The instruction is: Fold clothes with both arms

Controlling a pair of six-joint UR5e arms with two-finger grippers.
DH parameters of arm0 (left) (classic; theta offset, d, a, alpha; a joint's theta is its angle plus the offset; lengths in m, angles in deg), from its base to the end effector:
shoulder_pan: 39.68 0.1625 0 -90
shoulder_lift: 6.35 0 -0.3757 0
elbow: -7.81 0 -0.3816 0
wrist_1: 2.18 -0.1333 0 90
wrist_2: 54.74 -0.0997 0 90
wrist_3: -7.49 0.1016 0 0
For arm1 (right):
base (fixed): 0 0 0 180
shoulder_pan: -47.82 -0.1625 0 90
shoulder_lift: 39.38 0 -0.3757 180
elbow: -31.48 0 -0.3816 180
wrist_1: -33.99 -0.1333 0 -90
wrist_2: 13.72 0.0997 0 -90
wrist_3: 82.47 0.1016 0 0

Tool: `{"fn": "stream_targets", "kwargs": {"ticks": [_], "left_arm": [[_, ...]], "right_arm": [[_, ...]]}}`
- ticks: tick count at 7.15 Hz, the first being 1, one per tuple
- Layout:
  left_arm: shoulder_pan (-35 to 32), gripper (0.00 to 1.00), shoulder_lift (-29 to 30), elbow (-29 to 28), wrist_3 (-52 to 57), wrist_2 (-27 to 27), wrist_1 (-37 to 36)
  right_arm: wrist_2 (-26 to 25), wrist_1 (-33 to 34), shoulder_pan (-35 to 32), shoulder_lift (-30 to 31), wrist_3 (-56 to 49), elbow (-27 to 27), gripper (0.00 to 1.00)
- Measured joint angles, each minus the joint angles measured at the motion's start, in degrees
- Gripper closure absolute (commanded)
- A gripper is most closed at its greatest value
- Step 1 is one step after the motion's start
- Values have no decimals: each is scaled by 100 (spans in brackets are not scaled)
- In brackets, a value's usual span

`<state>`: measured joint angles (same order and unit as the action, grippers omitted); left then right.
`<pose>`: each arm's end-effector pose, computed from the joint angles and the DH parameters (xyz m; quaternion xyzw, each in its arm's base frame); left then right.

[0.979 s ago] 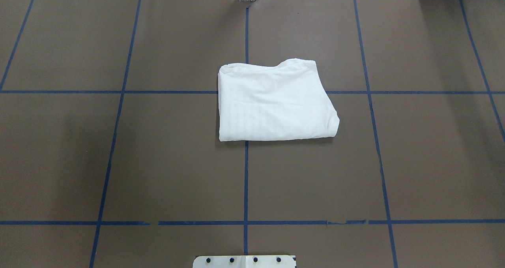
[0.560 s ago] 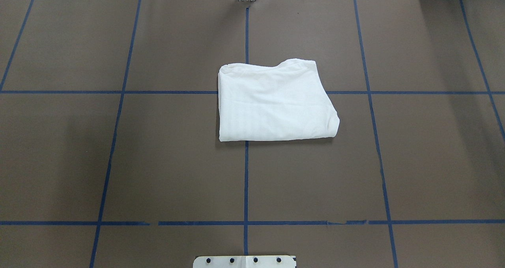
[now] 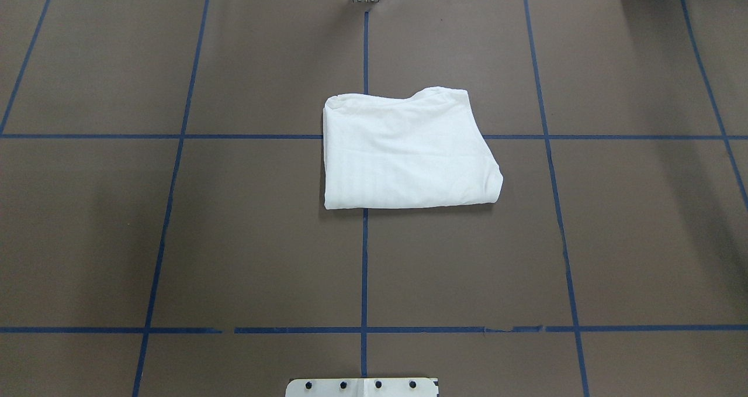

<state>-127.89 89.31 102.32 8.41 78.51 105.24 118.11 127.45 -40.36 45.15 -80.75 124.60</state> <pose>-0.0469 -0.5370 0.4884 0.2189 0.3596 0.1092 0.9005 0.0490 -0.5210 0.5460 0.0308 -0.3577 -0.0168 0.9332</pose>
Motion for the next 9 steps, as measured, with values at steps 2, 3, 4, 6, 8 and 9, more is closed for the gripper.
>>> {"fn": "stream_targets", "kwargs": {"ticks": [2,3,4,6,8,9], "left_arm": [[17,0,-180,245,-133,1,-95],[24,0,-235,227,-166,12,-92],[28,0,-293,187,-185,22,-66],[32,0,-333,127,-200,16,-7],[39,0,-336,99,-204,18,-10],[46,0,-335,78,-205,23,-15]], "right_arm": [[-74,126,322,219,3,376,0],[-81,141,435,234,1,410,0],[-78,171,493,235,-2,424,0],[-47,272,547,246,1,475,0],[-8,290,557,236,14,512,0],[2,279,564,215,22,494,0]]}}
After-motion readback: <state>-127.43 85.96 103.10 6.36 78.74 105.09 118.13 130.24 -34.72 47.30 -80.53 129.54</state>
